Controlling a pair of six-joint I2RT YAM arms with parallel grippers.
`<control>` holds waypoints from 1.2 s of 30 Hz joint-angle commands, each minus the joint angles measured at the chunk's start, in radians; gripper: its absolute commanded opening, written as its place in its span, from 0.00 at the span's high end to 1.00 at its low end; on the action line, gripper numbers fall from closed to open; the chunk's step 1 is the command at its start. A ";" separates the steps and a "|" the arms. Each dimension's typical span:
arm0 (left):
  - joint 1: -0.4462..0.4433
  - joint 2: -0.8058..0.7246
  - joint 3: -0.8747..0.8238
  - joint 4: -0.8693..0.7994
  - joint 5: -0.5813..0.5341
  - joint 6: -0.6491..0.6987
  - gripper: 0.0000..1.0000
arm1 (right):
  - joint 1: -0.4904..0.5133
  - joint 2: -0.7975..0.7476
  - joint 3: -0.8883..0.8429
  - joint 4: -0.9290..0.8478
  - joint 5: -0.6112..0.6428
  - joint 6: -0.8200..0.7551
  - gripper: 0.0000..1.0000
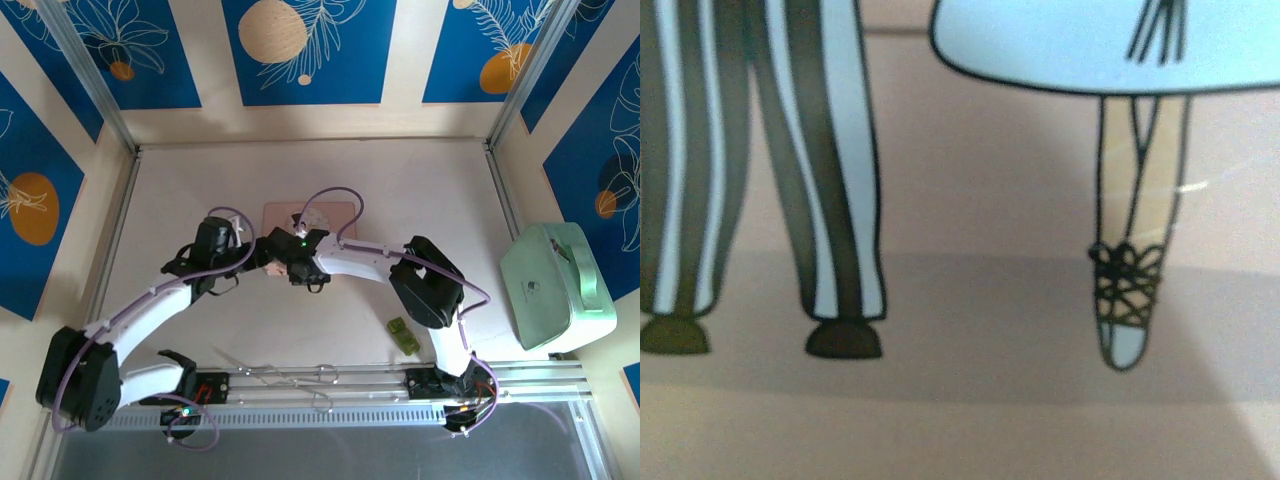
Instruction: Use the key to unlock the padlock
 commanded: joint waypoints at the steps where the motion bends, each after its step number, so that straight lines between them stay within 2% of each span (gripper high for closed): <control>1: 0.006 -0.095 -0.031 -0.030 -0.010 -0.026 0.26 | -0.011 0.019 0.016 -0.055 -0.118 -0.015 0.87; 3: 0.001 -0.139 -0.073 -0.024 0.012 -0.052 0.29 | -0.024 0.020 0.020 -0.055 -0.164 -0.022 0.87; 7: -0.061 -0.256 -0.190 0.024 0.005 -0.127 0.30 | -0.046 0.027 0.045 -0.084 -0.220 -0.030 0.87; 12: -0.151 -0.321 -0.363 0.225 0.022 -0.267 0.30 | -0.063 0.027 0.050 -0.098 -0.267 -0.035 0.87; 19: -0.262 -0.148 -0.416 0.504 0.024 -0.327 0.31 | -0.081 0.024 0.046 -0.104 -0.319 -0.044 0.86; 23: -0.297 -0.006 -0.414 0.681 0.034 -0.329 0.38 | -0.095 0.017 0.046 -0.108 -0.347 -0.048 0.86; 26: -0.306 0.101 -0.393 0.772 0.038 -0.316 0.43 | -0.102 0.018 0.050 -0.111 -0.372 -0.055 0.84; 36: -0.307 0.358 -0.364 1.033 0.056 -0.330 0.45 | -0.117 0.018 0.027 -0.096 -0.416 -0.056 0.83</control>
